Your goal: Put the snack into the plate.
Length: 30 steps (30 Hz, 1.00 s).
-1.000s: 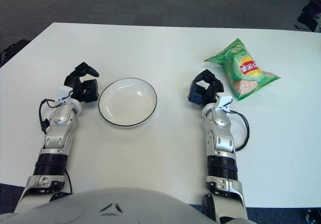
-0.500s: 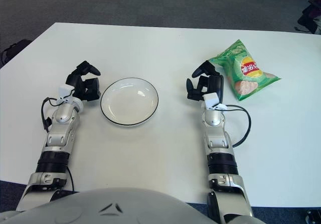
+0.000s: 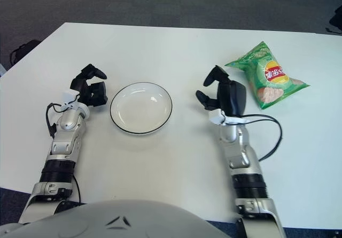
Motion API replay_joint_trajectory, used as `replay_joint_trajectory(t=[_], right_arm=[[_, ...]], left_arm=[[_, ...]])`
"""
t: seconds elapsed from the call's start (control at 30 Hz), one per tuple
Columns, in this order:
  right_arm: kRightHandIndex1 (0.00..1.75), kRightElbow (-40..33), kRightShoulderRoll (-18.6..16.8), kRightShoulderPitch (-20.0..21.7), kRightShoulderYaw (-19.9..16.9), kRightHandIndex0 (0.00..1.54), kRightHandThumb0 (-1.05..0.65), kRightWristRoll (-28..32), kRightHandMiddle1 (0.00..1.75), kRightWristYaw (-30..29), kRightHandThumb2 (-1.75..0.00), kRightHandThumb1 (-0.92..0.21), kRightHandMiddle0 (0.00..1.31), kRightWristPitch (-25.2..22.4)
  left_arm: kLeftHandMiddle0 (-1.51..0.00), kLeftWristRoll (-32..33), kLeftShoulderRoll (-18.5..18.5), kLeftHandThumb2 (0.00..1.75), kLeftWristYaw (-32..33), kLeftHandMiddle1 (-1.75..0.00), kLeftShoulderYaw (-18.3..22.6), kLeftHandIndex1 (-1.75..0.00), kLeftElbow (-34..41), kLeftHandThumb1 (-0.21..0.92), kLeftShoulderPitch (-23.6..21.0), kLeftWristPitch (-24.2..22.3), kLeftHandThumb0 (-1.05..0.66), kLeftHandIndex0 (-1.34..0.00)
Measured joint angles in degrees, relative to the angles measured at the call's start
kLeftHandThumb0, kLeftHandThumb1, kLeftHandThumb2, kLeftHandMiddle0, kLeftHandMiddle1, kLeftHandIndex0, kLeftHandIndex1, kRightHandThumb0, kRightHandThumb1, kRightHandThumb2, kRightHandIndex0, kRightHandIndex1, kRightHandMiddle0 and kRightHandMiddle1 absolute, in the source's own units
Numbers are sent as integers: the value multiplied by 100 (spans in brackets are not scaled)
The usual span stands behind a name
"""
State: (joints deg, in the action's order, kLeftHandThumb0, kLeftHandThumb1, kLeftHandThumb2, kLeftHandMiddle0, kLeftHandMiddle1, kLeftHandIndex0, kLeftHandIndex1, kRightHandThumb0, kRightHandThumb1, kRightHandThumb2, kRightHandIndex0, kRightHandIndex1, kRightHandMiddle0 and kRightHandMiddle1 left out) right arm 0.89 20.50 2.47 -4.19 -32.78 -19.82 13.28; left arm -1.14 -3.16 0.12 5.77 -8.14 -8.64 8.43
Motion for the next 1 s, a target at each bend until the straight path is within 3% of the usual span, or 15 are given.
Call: replay_joint_trajectory(t=[0.27,0.53,0.7,0.83,1.0], right_arm=[[175,-1143,287,-102,-303,98,-44,504,175,1363,-115,-45,51,-1016],[175,-1646,510,72,-361,98,-44,435,175,1723,-114,-46,50,-1290],[175,-1407,789,356,-360,100,-43,330,175,1866,-111,-48,48,-1347],[175,-841,1267,618,-444,95,-42,181,175,1805,-109,-50,47,-1150],[175,164,1863,883,-410,83,-42,-335,175,1087,-105,-52,45,-619]], left_arm=[[-132,0,-82,125,45,-175,1,-175,-53,37,23,32,-46,-57],[-132,-8,-117,126,133,-175,-16,-175,-84,36,23,37,-46,-57],[-132,7,-116,126,144,-175,-19,-175,-91,36,17,44,-46,-58],[-132,27,-114,127,143,-175,-22,-175,-98,36,-4,44,-47,-58],[-131,39,-116,127,139,-175,-25,-175,-109,35,-6,43,-47,-58]])
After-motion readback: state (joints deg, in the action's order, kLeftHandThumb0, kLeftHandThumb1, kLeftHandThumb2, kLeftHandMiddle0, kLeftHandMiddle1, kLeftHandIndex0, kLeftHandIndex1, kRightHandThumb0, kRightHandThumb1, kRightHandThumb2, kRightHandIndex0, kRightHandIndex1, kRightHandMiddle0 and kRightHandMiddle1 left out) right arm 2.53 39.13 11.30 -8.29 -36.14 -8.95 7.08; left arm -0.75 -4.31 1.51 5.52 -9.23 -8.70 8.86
